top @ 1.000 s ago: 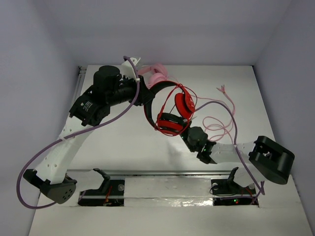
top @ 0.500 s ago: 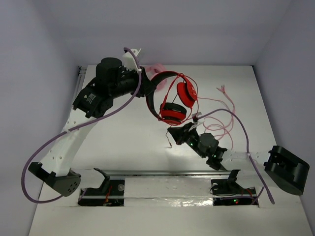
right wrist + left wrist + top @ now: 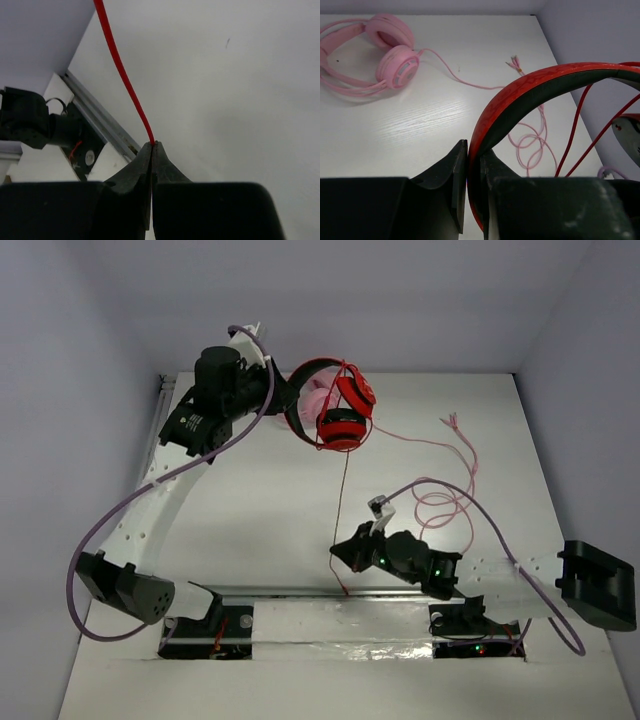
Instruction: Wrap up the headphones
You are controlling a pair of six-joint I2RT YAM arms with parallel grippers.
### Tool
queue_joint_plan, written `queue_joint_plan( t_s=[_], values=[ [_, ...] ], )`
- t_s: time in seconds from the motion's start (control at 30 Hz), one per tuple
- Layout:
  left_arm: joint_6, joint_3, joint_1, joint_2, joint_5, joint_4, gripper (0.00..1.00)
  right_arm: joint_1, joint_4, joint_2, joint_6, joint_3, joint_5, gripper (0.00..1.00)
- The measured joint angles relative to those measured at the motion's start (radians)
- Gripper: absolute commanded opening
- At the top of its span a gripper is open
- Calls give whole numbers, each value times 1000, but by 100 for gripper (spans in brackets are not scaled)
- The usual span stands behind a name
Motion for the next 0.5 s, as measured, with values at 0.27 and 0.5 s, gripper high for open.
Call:
queue_joint_plan(
  t_s=[0.27, 0.5],
  values=[
    [-61, -168, 1, -6, -173, 92, 0, 271, -264, 77, 27, 208, 143, 0],
    [-122, -371, -6, -55, -327, 175, 0, 416, -494, 193, 26, 428, 267, 0]
  ],
)
